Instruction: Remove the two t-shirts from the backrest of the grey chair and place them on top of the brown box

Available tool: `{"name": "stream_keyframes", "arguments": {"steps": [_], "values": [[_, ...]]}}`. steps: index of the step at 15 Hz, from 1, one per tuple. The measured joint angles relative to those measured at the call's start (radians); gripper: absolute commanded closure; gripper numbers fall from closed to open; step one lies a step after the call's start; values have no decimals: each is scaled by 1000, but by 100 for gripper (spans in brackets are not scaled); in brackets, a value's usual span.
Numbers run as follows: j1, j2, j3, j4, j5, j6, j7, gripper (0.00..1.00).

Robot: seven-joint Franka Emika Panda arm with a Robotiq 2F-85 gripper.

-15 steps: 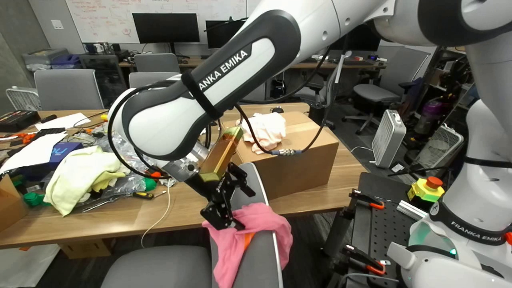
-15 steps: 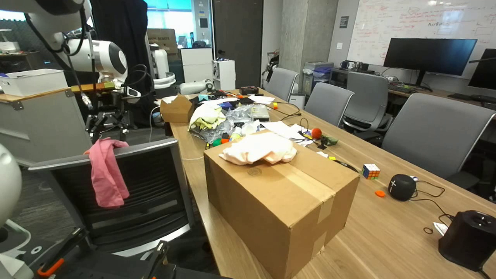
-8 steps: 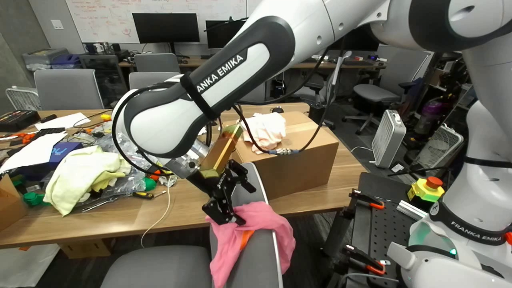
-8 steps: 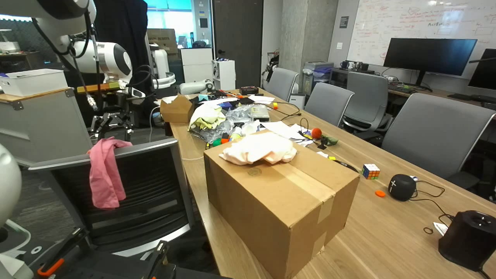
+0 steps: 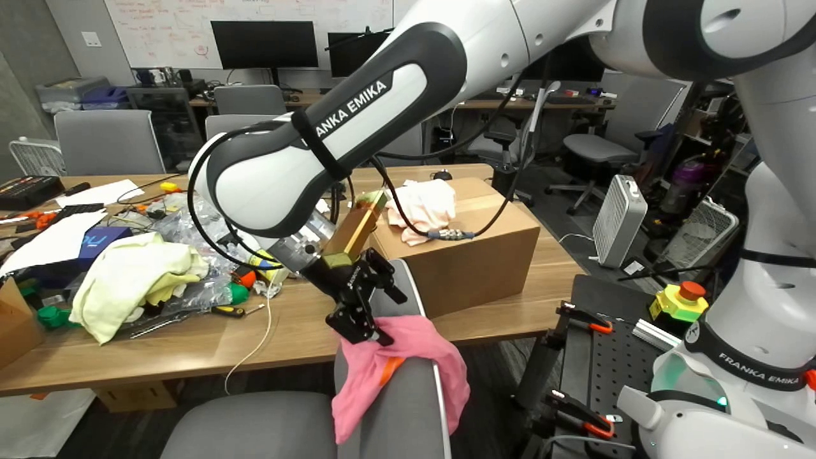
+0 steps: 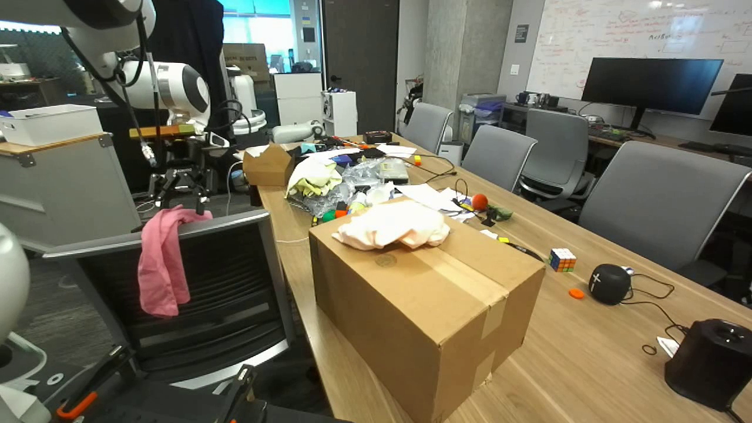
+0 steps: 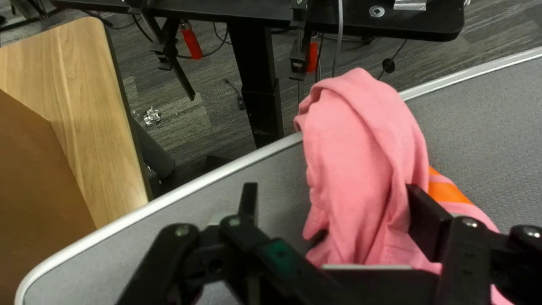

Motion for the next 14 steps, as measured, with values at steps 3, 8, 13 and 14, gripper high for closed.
{"name": "stream_keyframes", "arguments": {"steps": [3, 8, 13, 14], "values": [[-12, 0, 0, 0, 1, 0, -28, 69], [-28, -3, 1, 4, 3, 0, -62, 99], [-45, -24, -21, 6, 3, 22, -47, 97], [-51, -33, -29, 6, 2, 30, -38, 97]]}}
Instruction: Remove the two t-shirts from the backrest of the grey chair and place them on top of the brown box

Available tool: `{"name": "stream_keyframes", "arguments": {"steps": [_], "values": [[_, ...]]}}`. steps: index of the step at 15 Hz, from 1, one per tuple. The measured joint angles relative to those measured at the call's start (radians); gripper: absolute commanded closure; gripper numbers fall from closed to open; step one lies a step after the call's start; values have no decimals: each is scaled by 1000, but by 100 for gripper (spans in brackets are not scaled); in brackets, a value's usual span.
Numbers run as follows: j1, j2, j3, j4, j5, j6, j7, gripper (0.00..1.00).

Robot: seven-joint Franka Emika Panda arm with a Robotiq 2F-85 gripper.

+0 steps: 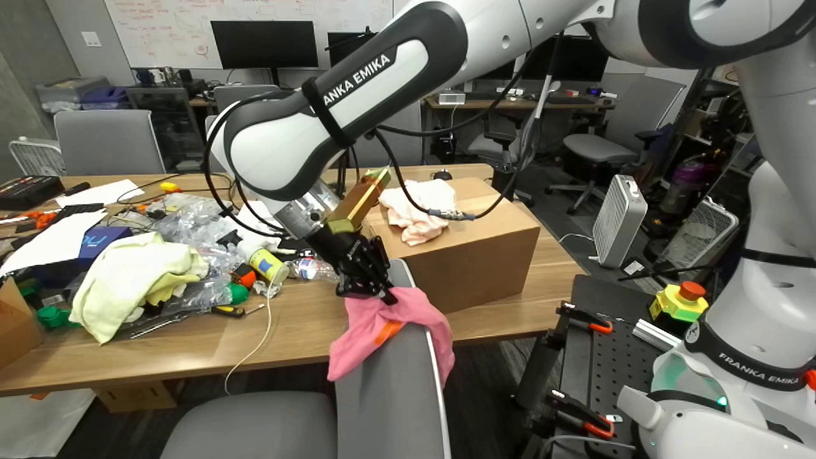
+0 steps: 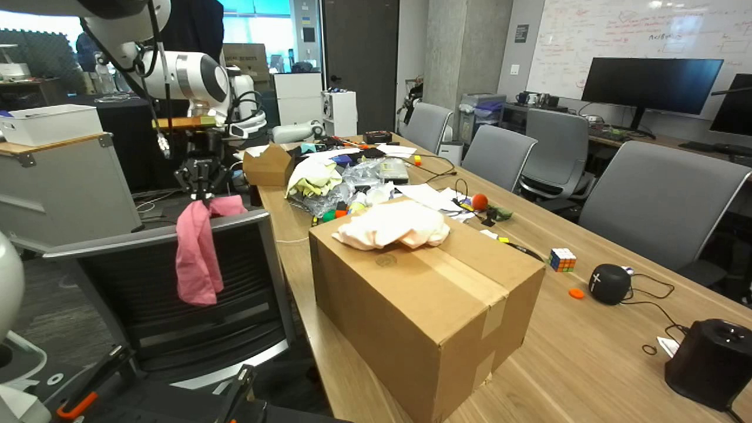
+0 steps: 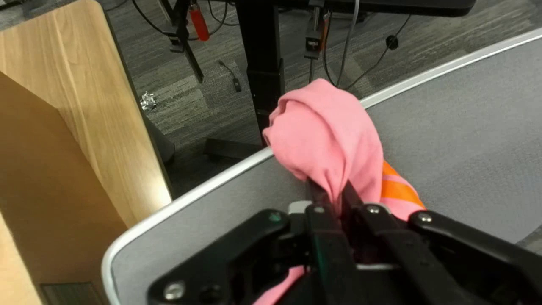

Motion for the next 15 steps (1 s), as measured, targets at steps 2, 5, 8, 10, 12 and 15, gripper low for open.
{"name": "stream_keyframes", "arguments": {"steps": [2, 5, 8, 10, 12, 15], "values": [[-12, -23, -17, 1, 0, 12, 21, 97], [-29, -71, -45, 2, 0, 35, 67, 97], [-51, -122, -70, 9, 0, 54, 120, 97], [-69, -152, -85, 22, 0, 61, 160, 97], [-90, -176, -101, 43, 2, 63, 207, 97], [-137, -198, -129, 84, 21, 63, 271, 97]]}}
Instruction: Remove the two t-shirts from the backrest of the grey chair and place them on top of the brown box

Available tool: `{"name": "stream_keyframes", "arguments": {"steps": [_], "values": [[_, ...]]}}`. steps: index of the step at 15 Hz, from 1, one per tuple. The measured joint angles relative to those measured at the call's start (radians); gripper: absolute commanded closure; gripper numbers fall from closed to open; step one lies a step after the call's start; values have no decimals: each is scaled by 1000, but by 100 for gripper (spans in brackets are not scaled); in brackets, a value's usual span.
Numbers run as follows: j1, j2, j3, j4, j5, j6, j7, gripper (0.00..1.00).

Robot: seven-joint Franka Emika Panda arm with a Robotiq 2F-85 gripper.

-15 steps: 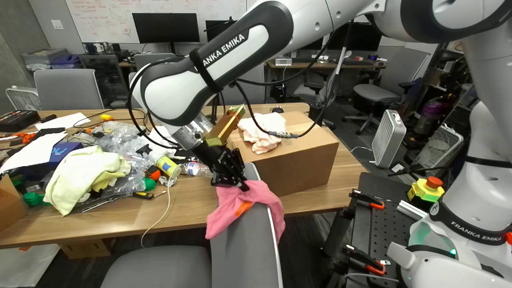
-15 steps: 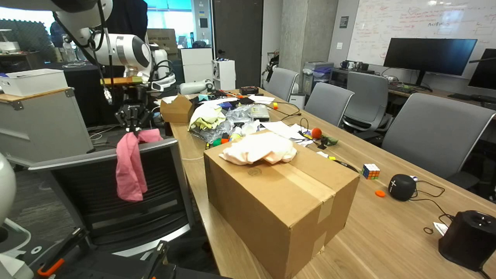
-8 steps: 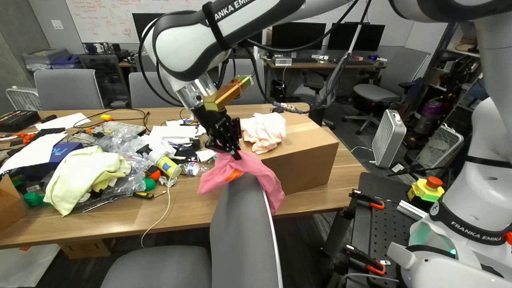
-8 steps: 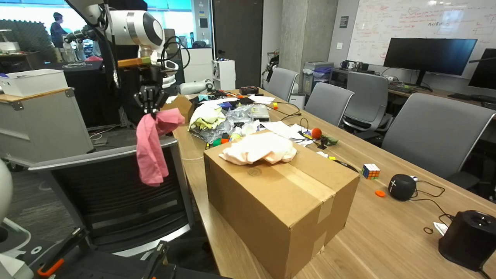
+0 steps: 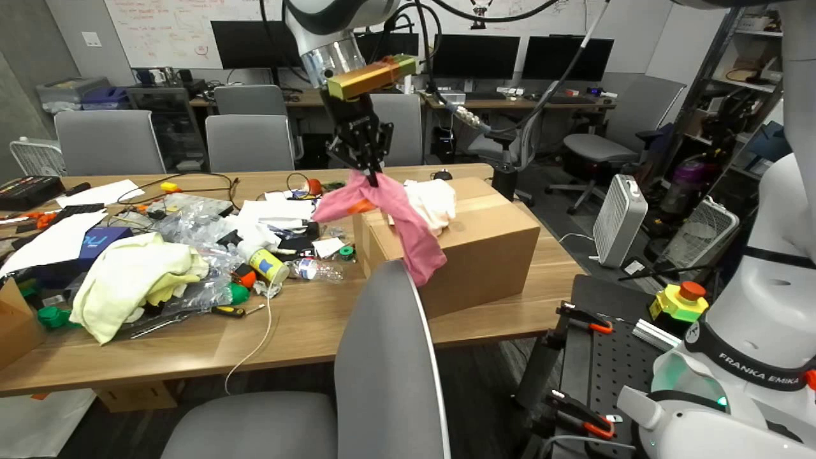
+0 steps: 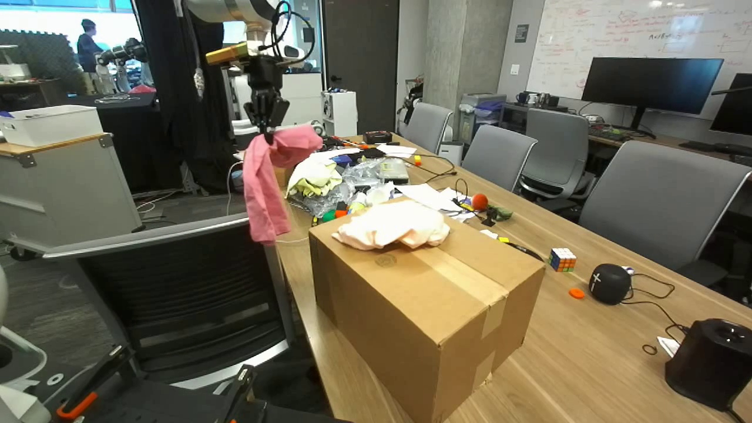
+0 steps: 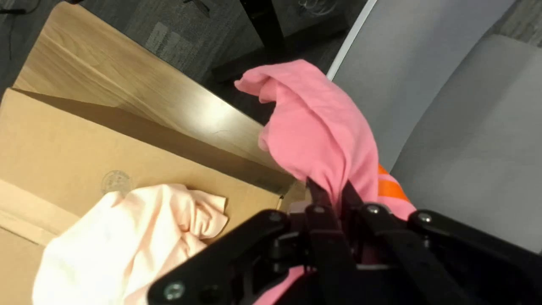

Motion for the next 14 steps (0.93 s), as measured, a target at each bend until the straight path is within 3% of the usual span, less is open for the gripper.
{"name": "stream_keyframes", "arguments": {"steps": [14], "values": [[-318, -33, -153, 68, 258, 44, 180, 97]]}}
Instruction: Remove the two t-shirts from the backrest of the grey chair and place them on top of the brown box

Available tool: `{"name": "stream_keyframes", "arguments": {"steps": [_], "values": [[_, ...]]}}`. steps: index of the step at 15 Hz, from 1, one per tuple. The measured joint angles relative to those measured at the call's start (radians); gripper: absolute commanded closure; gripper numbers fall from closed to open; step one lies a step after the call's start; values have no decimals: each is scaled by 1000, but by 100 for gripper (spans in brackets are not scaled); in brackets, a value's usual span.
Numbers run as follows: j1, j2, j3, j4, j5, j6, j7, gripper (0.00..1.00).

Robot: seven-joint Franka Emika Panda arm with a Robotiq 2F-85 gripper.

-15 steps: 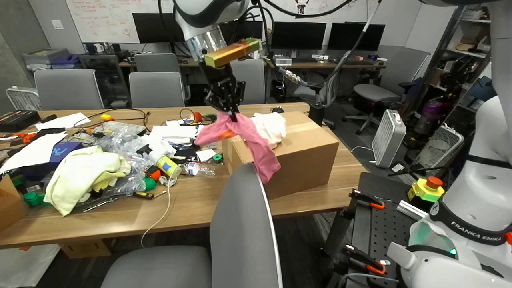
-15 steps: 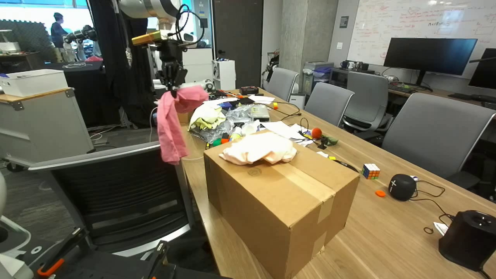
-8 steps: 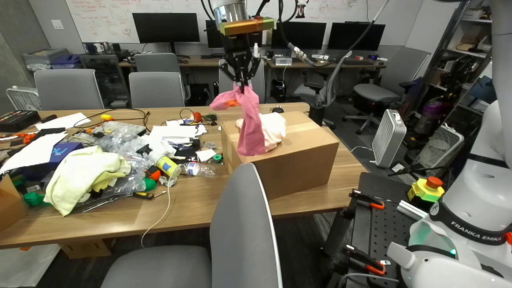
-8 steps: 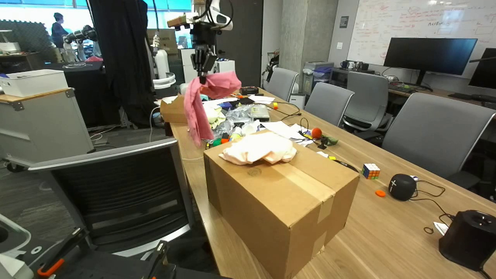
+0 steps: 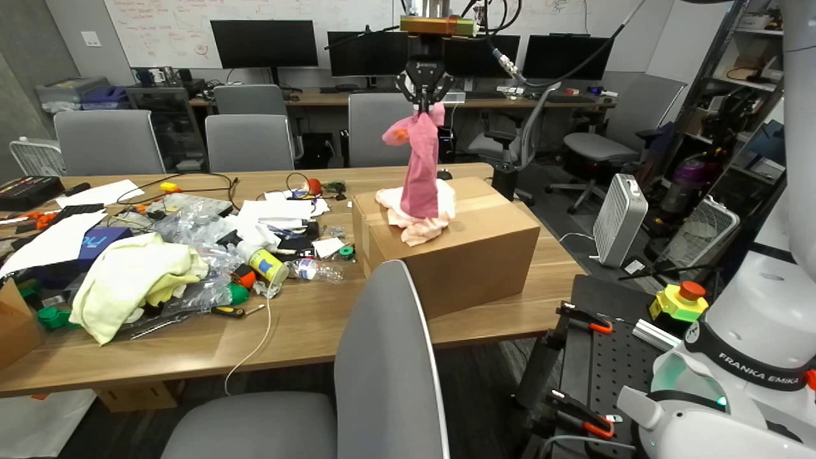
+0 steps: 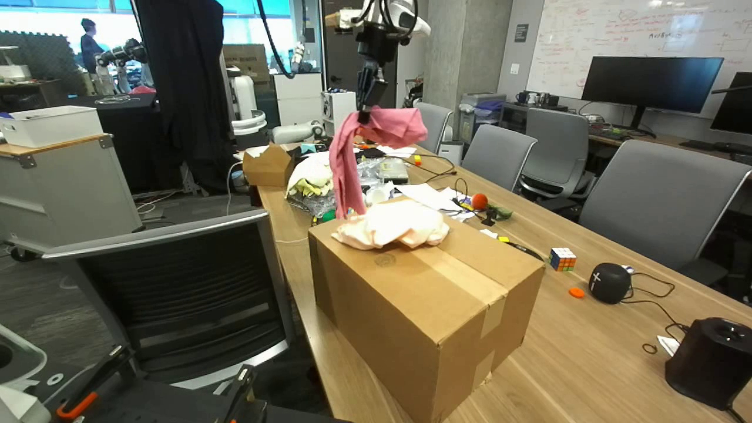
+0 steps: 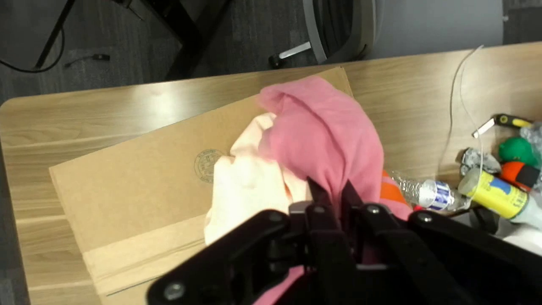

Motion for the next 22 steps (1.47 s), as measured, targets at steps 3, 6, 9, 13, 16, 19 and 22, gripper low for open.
{"name": "stream_keyframes", "arguments": {"steps": [3, 6, 9, 13, 16, 19, 22], "values": [[-53, 0, -20, -6, 56, 28, 37, 97], [-87, 0, -28, -16, 89, 60, 56, 65], [-94, 0, -28, -27, 97, 83, 63, 50], [-90, 0, -25, -38, 98, 90, 64, 19], [-84, -1, -20, -48, 97, 86, 52, 1], [-63, -8, -7, -86, 74, 68, -30, 0], [-11, -41, 9, -180, 5, 65, -119, 0]]}}
